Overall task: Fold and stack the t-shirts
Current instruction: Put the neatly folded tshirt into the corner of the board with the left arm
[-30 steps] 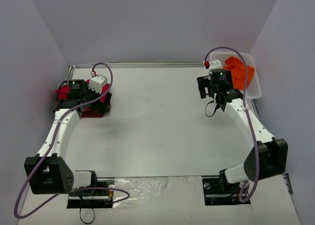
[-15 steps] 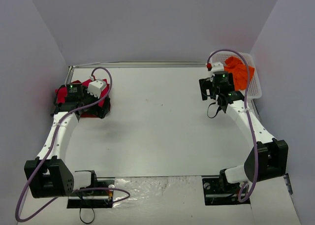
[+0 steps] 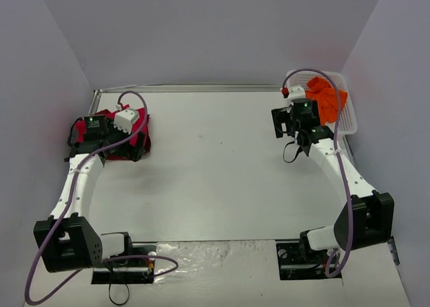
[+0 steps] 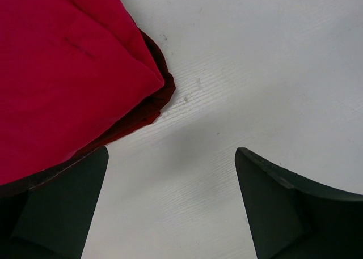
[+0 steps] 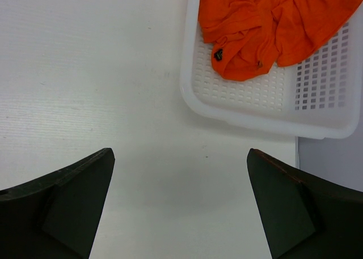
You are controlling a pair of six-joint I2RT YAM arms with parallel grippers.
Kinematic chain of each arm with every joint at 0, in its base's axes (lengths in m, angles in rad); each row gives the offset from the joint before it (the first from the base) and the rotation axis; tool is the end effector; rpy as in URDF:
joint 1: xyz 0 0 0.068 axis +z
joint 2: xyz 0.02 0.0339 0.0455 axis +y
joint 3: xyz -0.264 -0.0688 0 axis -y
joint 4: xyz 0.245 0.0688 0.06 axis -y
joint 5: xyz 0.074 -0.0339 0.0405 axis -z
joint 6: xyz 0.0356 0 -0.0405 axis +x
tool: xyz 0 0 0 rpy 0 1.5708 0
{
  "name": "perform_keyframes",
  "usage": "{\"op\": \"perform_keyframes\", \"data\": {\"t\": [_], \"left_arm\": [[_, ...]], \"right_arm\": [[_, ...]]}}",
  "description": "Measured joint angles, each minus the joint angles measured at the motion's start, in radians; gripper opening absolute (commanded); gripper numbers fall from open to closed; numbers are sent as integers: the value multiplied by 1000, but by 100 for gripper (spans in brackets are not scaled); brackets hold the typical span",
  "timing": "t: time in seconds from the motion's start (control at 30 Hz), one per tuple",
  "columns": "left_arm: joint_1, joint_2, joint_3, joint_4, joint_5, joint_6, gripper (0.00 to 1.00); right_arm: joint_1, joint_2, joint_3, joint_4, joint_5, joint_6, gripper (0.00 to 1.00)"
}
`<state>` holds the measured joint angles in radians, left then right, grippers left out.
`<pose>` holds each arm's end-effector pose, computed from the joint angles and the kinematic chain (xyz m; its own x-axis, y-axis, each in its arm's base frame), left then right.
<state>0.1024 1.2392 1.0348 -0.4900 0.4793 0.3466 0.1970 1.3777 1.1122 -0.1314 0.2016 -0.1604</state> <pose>0.2675 0.0110 0.3046 -0.5098 0.2506 -0.8230 0.4625 0.8865 -0.0165 0.3171 0.0560 0.3241 -0.3725 -0.2339 -0.8981 -0.0711 0.9721 -0.2237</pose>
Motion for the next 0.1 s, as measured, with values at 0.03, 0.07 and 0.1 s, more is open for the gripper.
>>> {"op": "perform_keyframes", "data": {"t": [0.03, 0.07, 0.1], "left_arm": [[10, -3, 0, 0, 8, -1, 94], [18, -7, 0, 0, 16, -3, 94], [26, -11, 0, 0, 23, -6, 94]], "right_arm": [[0, 0, 0, 0, 0, -1, 100], [0, 0, 0, 1, -2, -4, 100], [0, -2, -3, 1, -10, -5, 100]]}}
